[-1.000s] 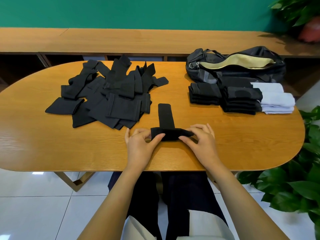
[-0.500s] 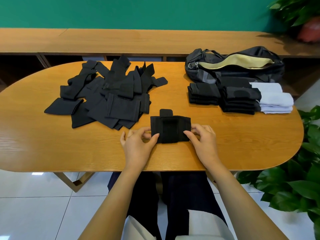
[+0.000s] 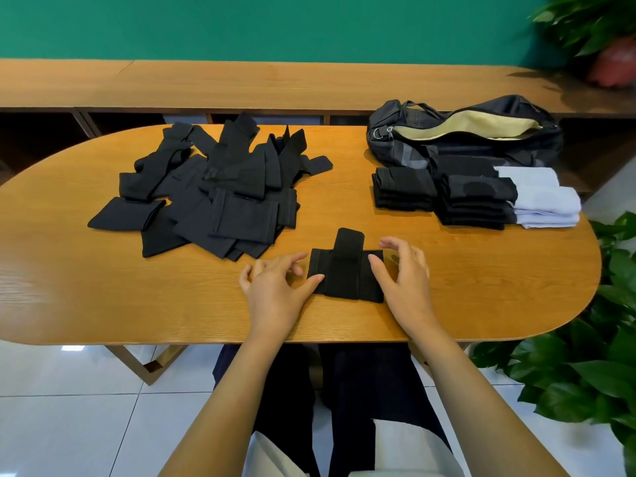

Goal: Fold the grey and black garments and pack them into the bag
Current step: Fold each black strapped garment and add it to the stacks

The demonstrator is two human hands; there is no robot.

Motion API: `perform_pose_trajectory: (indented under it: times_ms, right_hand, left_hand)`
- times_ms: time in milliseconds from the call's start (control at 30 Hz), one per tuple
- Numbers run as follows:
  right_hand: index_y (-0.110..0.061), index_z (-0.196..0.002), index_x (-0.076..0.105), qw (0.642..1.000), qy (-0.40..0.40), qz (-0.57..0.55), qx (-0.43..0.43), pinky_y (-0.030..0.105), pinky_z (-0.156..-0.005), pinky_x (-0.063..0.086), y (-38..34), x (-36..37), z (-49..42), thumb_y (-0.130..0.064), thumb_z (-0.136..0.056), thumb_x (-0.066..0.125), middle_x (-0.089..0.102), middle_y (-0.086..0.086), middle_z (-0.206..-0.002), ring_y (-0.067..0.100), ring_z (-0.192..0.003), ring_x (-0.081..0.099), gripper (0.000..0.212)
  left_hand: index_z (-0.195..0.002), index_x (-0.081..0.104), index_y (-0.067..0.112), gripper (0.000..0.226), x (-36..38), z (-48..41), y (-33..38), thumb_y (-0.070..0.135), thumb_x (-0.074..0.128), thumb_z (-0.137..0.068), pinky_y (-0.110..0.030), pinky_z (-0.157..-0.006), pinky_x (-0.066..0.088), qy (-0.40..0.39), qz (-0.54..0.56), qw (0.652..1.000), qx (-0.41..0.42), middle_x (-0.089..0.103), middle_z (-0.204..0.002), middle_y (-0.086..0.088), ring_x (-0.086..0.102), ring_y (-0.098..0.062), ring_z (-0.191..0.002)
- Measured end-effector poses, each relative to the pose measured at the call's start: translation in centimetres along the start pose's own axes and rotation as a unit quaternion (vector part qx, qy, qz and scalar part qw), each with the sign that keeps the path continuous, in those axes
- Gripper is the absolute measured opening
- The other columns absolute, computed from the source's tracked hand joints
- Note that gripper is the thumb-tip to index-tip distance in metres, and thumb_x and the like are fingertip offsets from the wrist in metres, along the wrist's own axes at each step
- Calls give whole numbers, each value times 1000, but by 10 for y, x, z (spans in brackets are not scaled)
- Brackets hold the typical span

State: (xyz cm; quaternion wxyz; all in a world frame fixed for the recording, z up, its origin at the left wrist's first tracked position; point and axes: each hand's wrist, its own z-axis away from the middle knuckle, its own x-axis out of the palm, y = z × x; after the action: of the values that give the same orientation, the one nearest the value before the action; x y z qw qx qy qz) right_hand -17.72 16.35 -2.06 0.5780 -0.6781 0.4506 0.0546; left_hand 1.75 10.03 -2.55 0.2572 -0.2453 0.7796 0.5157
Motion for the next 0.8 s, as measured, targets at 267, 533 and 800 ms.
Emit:
perform_pose_trajectory:
  times_ms: [267, 533, 800]
  right_hand:
    - [-25, -147, 32, 991, -122, 55, 8, 36, -121, -6, -5, 1, -16, -45, -103, 26, 49, -9, -139, 5, -138, 31, 49]
    - [-24, -151, 26, 982, -166, 85, -21, 34, -121, -9, -1, 5, -24, -49, -102, 22, 46, -10, -146, 3, -144, 20, 55]
    - [-36, -139, 45, 968, -172, 131, -127, 31, -119, -11, 7, -18, -6, -70, -90, 35, 33, -24, -147, -1, -146, 6, 61]
  left_hand:
    - [-135, 56, 27, 67, -3, 0, 7, 62, 62, -79, -52, -116, -15, -68, -62, 994, 54, 62, -121, 9, 41, -9, -127]
    - [-131, 59, 29, 63, -4, 1, 7, 64, 60, -79, -53, -115, -17, -81, -63, 992, 67, 63, -121, 11, 42, -7, -128]
    - [-136, 48, 42, 76, -5, -1, 5, 75, 58, -68, -48, -112, -27, -126, -3, 983, 129, 42, -141, 28, 18, 2, -142]
